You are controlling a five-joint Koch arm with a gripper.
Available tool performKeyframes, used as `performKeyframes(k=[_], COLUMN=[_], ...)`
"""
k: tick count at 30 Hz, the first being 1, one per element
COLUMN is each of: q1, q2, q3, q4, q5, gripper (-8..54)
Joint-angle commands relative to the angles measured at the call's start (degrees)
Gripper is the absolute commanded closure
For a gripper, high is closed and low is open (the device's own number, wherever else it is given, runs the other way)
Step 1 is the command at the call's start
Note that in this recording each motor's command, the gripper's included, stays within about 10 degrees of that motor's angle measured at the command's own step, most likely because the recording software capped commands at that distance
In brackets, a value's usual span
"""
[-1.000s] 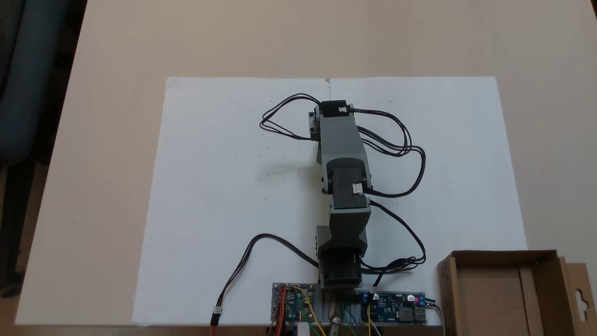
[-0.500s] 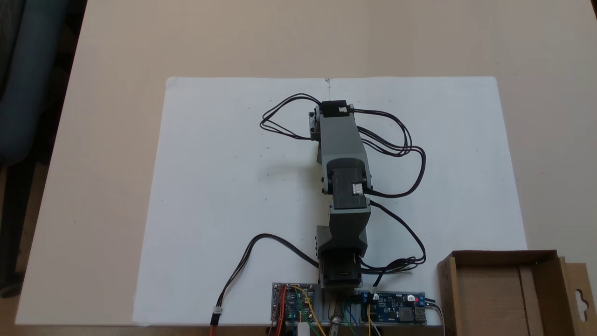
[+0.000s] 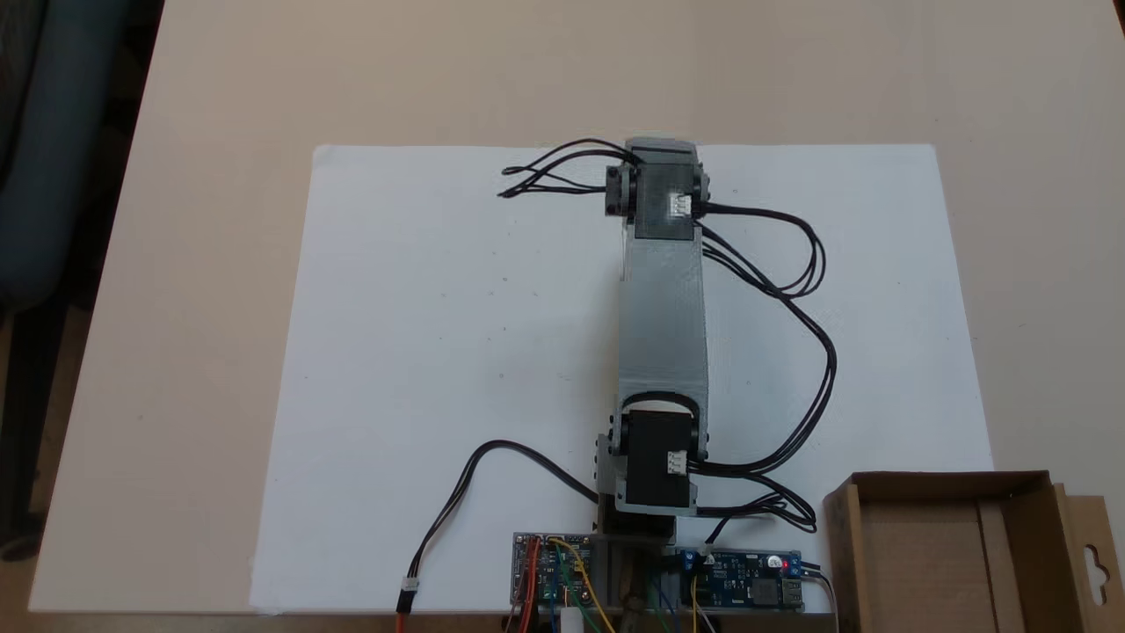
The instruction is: Grasp a green dice and put it in the bin.
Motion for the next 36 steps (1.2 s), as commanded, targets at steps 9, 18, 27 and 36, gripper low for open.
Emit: performKeyframes(k=[9, 18, 27, 36], q1=[31.71, 71.35, 96.59, 99.05], q2=[-0.44, -7.12, -16.79, -20.57], q3=[-17.58, -27.51, -32.43, -32.34], q4=[12.57, 21.62, 22.24, 25.75], q5=[-13.62, -16.26, -18.19, -18.11], gripper=[33.9, 33.9, 33.9, 33.9])
